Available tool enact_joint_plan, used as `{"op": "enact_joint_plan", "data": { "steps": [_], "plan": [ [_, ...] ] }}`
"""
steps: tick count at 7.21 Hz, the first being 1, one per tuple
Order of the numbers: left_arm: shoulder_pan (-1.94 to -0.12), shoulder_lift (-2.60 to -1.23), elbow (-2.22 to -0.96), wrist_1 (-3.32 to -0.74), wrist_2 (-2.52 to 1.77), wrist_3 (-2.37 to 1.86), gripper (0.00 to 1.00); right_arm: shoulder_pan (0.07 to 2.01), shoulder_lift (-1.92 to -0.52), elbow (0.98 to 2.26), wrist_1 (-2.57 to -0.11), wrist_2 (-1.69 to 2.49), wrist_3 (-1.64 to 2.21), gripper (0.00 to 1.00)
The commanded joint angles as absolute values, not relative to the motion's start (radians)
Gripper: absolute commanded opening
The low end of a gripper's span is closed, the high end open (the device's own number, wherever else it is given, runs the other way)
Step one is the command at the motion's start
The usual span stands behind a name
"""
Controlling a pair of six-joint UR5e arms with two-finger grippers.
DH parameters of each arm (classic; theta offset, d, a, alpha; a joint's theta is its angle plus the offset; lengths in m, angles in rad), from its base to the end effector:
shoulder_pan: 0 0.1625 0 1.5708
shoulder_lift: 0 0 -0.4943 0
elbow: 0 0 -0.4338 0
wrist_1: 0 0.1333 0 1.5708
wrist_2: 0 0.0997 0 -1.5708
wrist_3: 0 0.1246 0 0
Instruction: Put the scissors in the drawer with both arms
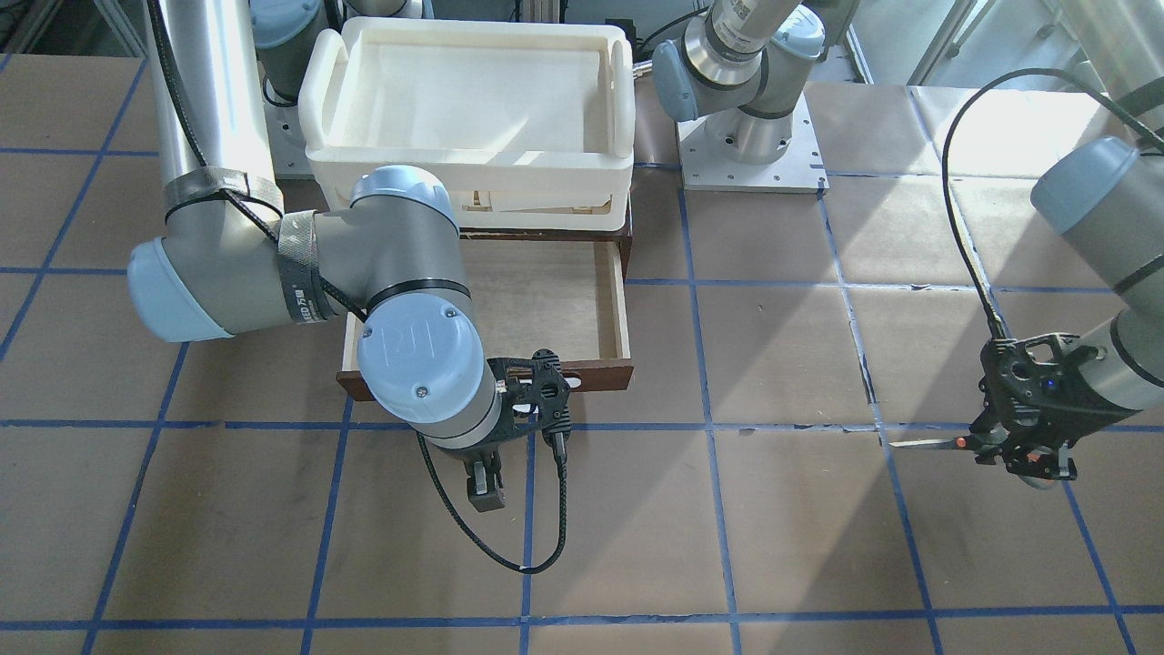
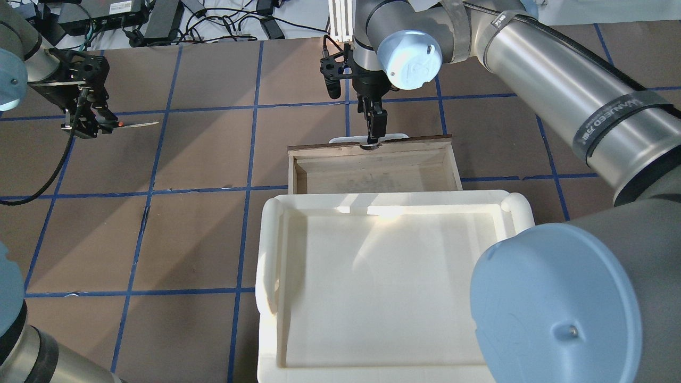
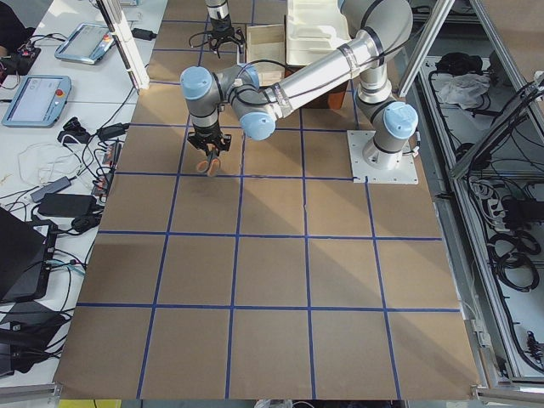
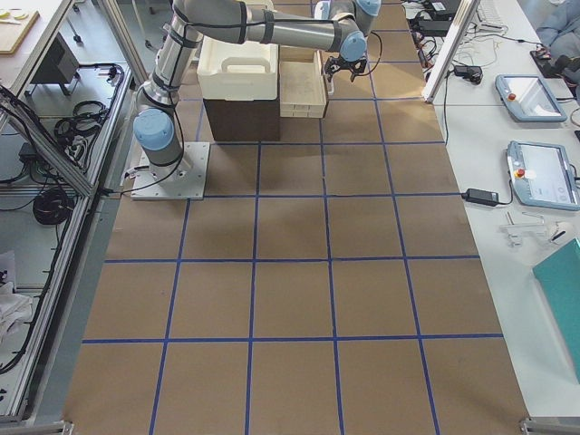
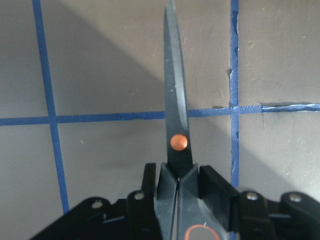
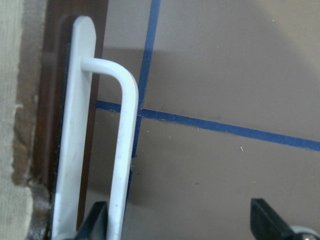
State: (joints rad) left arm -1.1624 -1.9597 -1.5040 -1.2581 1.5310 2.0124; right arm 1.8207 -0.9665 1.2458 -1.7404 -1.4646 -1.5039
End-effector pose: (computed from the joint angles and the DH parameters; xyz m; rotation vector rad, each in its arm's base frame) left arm 0.1501 -0.6950 0.3571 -2.2411 -2.1683 0.0529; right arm 0.3357 -0.7228 0.3156 -2.2939 1.9196 0.0397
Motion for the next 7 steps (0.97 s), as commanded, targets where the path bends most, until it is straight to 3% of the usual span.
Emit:
{"op": "enact_joint_plan", "data": {
  "steps": [1,7],
  "plan": [
    [-1.184,-1.951,-1.503,-1.270,1.531,1.983,0.00,1.815,-0.966,1.244,-1.740,-1.462,-1.519,1.00],
    [-1.189,-1.950,-1.506,-1.272,1.532,1.980,0.00,1.789,-0.998,1.244,-1.727,-1.419,-1.503,1.00]
  ]
}}
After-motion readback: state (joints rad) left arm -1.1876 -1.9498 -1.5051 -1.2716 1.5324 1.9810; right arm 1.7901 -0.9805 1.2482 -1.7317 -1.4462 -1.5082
